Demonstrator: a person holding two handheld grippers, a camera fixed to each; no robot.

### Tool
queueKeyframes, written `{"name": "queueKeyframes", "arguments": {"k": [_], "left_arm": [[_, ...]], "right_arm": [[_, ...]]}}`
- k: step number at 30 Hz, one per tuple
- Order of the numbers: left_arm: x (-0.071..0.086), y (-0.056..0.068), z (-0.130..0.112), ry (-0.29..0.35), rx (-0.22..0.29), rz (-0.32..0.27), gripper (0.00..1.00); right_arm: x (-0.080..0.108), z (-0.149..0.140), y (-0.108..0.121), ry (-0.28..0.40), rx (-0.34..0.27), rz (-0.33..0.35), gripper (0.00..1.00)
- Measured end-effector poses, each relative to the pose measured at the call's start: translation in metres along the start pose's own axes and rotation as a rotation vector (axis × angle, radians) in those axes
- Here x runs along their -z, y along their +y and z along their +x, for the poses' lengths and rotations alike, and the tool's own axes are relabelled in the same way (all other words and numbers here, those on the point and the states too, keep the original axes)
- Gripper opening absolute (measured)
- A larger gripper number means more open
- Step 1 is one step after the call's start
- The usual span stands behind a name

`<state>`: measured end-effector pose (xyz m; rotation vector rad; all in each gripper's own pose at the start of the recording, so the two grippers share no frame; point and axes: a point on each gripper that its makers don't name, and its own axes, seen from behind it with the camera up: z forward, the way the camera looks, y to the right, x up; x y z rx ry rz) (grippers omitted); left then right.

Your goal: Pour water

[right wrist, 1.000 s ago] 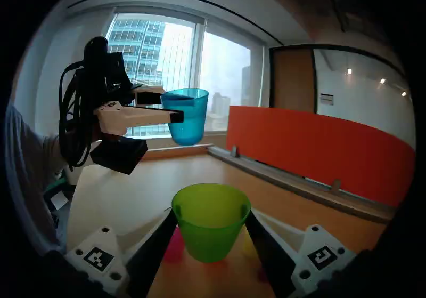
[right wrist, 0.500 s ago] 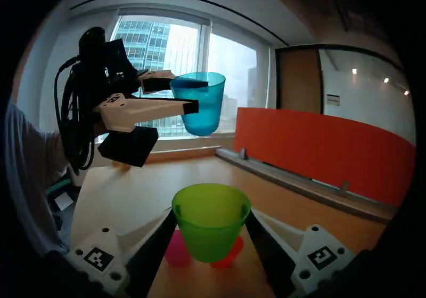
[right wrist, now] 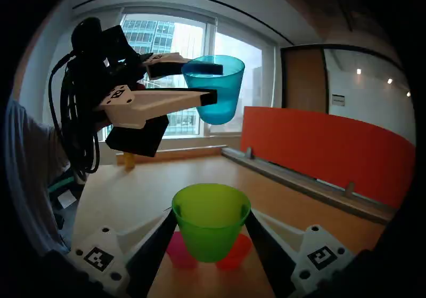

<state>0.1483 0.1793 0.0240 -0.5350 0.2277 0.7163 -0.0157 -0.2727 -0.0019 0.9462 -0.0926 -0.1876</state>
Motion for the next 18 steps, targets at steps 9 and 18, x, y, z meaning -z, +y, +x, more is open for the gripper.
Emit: {"name": "queueKeyframes", "arguments": {"k": [9,18], "left_arm": [[-0.0014,-0.0029,0.0032,-0.003,-0.086,0.025,0.84],[-0.0053,-0.004,0.0036,0.003,-0.14,0.032,0.84]], "right_arm": [[-0.0016,0.001,-0.0027,0.001,0.002,0.008,0.9],[-0.0028,0.0029,-0.0052,0.003,0.008,0.016,0.9]]}}
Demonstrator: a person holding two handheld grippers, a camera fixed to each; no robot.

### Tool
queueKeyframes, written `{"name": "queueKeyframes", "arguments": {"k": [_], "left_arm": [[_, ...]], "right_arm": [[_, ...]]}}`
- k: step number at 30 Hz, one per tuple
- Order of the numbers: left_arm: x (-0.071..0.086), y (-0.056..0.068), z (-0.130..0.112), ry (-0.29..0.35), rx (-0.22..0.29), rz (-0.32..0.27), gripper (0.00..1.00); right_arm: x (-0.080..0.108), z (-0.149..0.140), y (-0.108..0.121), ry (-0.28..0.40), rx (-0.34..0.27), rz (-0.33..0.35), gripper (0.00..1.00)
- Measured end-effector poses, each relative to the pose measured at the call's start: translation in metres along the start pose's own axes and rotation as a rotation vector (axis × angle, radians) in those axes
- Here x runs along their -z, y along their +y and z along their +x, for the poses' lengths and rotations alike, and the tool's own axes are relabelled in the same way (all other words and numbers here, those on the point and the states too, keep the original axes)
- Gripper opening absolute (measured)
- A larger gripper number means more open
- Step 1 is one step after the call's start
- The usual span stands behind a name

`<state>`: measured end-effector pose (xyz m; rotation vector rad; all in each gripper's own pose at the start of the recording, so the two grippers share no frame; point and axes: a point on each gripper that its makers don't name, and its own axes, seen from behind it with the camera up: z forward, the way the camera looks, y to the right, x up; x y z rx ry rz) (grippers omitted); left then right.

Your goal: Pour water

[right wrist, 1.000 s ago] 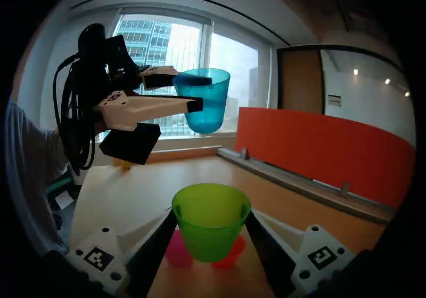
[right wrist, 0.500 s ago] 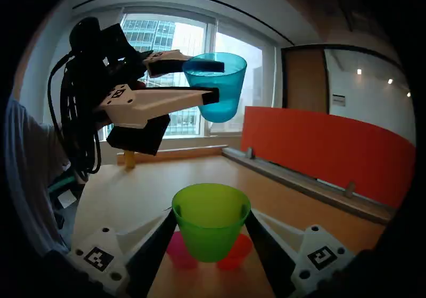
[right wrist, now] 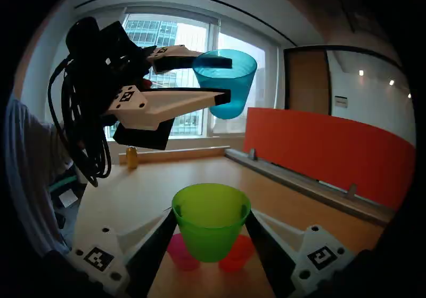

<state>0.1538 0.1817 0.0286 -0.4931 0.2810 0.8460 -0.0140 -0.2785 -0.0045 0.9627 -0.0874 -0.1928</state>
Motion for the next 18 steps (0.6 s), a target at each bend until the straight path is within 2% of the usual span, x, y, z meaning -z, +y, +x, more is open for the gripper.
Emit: {"name": "queueKeyframes", "arguments": {"k": [11,18], "left_arm": [[-0.0037,0.0044,0.0062,0.012,-0.096,-0.006,0.84],[-0.0067,0.005,0.0067,0.008,-0.136,0.0,0.85]], "right_arm": [[-0.001,0.0012,-0.0007,0.003,-0.002,0.003,0.9],[0.0004,0.0029,-0.0001,0.004,-0.002,0.0,0.9]]}}
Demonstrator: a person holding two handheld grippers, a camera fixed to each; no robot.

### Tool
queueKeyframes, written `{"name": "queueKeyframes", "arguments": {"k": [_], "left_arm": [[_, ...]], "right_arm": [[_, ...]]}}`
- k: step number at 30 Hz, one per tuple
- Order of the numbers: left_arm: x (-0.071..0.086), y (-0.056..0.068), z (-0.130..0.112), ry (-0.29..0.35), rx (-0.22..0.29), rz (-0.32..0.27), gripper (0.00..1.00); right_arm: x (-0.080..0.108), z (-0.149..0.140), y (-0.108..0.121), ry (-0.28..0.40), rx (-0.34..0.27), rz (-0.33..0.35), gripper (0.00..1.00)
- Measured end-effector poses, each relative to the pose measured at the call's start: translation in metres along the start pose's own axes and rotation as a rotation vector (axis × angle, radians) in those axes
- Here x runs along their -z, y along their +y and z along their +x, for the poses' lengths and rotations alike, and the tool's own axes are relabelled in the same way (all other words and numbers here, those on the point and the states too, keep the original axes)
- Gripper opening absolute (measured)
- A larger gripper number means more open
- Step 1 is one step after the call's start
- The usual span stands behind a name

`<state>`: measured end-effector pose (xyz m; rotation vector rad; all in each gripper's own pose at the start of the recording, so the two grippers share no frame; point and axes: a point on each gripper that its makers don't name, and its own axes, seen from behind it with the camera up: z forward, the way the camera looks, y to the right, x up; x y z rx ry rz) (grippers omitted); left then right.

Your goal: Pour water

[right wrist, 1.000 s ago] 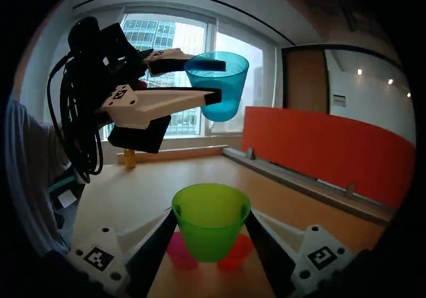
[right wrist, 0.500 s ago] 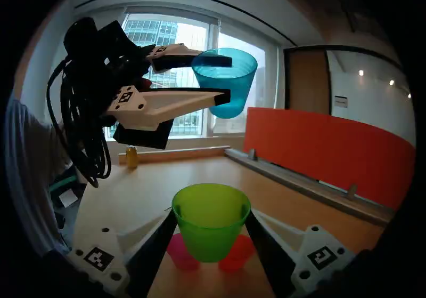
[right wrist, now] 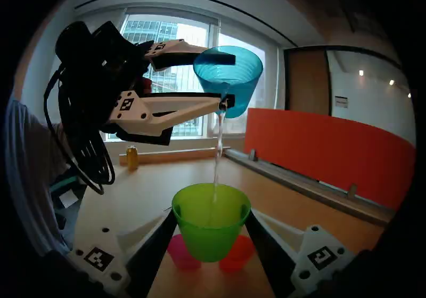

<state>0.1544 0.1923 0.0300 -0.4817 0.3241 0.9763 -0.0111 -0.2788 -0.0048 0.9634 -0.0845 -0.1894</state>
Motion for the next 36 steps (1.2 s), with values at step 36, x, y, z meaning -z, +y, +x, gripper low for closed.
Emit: {"name": "queueKeyframes", "arguments": {"k": [36], "left_arm": [[-0.001,-0.013,0.01,-0.003,-0.16,0.031,0.84]], "right_arm": [[0.004,0.008,0.006,0.022,0.003,-0.016,0.9]]}}
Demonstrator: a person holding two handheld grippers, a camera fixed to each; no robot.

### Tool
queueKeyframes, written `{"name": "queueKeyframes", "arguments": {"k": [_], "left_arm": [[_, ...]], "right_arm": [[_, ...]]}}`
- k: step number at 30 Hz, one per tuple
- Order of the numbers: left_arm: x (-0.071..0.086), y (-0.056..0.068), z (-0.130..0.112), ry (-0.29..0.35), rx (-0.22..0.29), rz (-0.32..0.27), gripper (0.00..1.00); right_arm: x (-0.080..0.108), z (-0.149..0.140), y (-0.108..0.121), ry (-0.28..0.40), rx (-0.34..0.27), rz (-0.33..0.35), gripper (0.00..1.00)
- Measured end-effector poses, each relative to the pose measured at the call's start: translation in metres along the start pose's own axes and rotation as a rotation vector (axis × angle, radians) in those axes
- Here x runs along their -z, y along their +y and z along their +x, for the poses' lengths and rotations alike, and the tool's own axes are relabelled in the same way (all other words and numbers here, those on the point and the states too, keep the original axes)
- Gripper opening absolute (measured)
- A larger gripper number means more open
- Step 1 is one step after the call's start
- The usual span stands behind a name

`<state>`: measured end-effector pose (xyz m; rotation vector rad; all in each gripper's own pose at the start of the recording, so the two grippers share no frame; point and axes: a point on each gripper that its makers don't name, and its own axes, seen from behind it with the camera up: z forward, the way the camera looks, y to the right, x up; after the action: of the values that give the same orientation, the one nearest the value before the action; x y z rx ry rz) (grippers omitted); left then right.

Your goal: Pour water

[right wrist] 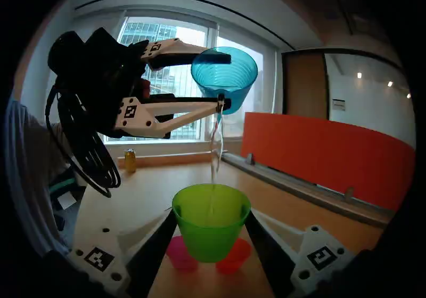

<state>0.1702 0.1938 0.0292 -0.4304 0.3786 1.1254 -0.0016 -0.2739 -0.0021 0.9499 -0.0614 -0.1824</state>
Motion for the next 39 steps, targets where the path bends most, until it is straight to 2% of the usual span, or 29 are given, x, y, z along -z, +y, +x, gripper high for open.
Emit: {"name": "queueKeyframes", "arguments": {"k": [12,39], "left_arm": [[0.001,0.001,-0.002,-0.012,-0.055,0.002,0.84],[0.001,-0.014,0.009,-0.012,-0.192,0.004,0.84]], "right_arm": [[0.001,0.002,0.002,0.004,0.001,-0.002,0.89],[0.001,0.005,0.002,0.01,0.006,-0.007,0.89]]}}
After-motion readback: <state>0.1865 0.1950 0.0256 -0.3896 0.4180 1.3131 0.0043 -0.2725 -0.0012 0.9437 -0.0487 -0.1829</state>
